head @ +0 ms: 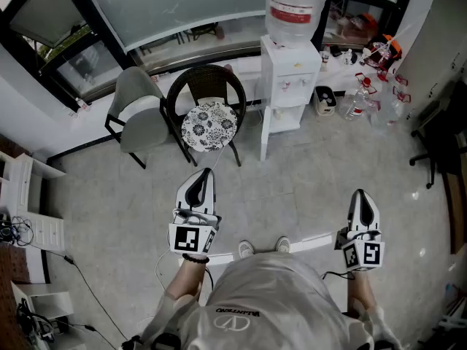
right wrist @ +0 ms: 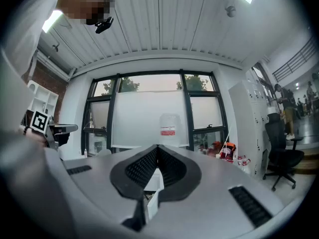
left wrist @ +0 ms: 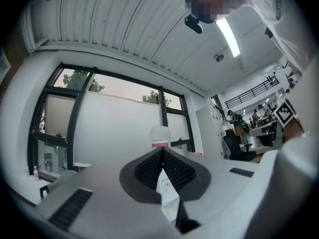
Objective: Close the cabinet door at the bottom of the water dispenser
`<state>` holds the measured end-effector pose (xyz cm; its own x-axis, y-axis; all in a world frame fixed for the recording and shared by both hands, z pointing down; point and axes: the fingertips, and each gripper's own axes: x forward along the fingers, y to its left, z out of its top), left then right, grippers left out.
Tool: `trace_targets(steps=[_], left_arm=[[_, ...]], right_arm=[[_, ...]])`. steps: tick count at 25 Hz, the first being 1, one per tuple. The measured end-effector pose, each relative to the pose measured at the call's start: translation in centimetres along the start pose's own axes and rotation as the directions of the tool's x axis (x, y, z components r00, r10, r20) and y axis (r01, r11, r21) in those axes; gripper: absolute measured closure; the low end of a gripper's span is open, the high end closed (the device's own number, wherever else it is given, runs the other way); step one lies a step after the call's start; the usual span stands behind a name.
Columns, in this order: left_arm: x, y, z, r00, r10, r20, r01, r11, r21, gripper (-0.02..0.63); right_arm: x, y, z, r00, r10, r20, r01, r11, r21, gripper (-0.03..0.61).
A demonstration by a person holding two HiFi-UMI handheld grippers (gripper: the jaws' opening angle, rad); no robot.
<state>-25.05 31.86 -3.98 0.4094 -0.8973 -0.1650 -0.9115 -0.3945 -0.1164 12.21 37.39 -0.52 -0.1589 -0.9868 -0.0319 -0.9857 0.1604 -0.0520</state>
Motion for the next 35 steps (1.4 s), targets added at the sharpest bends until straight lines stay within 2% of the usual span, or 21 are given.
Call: trace_targets(steps=[16,28,35], left_arm=[[-0.3,0.1,-0.2,0.999,-0.036,0.0,0.036,0.999,-0.024,0.609],[-3.1,2.1,-2.3,0.995,-0.1,-0.021,0.099,0.993,-0.064,0.609],[-3.2,2.5,-2.2,0.995,-0.101,-0.016,0.1,0.992,-0.073,0.609]], right_arm=[[1.1,2.7,0.2,0.999,0.046,0.001,-0.046,0.999,0.004,0.561],[0.9,8.7,-1.1,0.998,0.058,-0.016,-0.059,0.998,-0.012,0.561],[1.3,9.8,-0.7,0.997,0.072,-0.01,-0.072,0.997,-0.028,0.561]])
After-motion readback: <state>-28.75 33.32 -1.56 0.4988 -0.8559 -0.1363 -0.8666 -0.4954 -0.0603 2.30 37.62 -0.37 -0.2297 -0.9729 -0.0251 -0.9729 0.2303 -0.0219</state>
